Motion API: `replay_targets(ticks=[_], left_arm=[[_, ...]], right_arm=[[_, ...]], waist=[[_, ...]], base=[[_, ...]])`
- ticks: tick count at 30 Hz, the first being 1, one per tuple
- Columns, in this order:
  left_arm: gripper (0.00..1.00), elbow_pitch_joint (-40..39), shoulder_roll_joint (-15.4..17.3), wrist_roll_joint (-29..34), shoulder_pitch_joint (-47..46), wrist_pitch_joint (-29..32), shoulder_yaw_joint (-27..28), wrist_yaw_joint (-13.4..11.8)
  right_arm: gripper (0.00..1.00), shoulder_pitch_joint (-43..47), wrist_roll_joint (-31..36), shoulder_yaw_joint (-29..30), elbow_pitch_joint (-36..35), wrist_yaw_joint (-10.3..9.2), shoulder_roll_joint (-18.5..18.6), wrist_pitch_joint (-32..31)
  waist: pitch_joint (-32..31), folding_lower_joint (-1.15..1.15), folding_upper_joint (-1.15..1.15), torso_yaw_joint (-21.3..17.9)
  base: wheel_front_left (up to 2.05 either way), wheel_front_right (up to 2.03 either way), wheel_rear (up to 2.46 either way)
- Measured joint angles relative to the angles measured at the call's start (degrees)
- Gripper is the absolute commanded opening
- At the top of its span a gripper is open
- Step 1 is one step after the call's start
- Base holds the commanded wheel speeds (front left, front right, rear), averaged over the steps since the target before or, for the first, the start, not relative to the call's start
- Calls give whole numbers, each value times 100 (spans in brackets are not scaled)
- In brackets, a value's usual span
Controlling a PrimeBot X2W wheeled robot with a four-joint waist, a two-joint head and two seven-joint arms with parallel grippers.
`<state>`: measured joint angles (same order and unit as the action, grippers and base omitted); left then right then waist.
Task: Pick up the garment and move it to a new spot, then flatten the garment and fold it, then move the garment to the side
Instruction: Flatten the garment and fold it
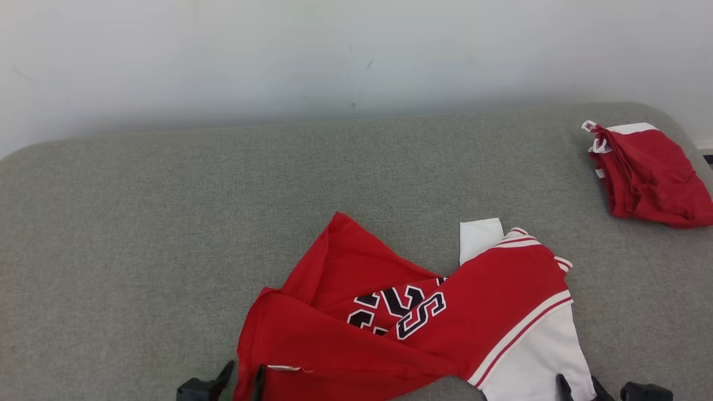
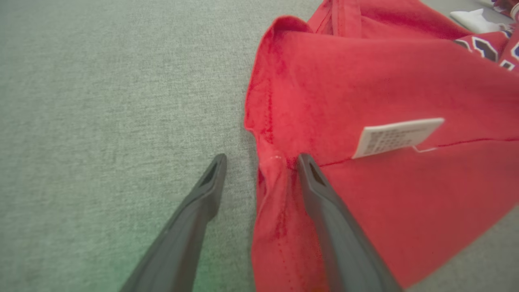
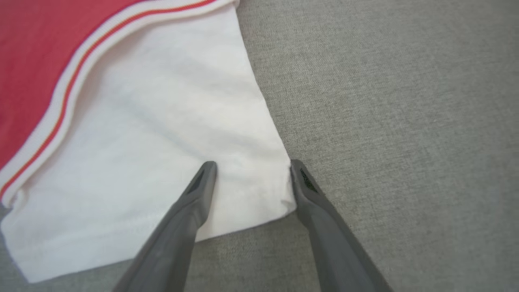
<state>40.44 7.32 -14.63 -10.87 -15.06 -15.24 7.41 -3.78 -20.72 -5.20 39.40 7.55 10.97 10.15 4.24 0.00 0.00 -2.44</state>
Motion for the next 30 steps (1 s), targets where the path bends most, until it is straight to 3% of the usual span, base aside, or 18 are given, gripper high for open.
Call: replay_targets(ticks=[1,8,18,24,30], left_arm=[[0,-30,11,-2,-6,0,-43,0],[0,-465,30,-108,56,2,16,1],[0,-1909,305,-167,25,43,37,9],[0,-2640,827,-673,-1419,751,-383,9],[0,-2795,1213,-1340,-3719,1527,-665,10]], right_arm=[[0,-18,-30,-32,15,0,4,16],[0,-40,-280,-159,-58,0,11,281],[0,-446,-961,-263,-1713,0,229,457],[0,-1934,-1312,-331,-2147,0,490,92],[0,-4216,-1660,-214,-1792,0,644,-379]], waist=[[-8,0,0,2],[-73,0,0,22],[-25,0,0,-50],[222,0,0,-122],[760,1,1,-170]], base=[[0,0,0],[0,0,0],[0,0,0],[0,0,0],[0,0,0]])
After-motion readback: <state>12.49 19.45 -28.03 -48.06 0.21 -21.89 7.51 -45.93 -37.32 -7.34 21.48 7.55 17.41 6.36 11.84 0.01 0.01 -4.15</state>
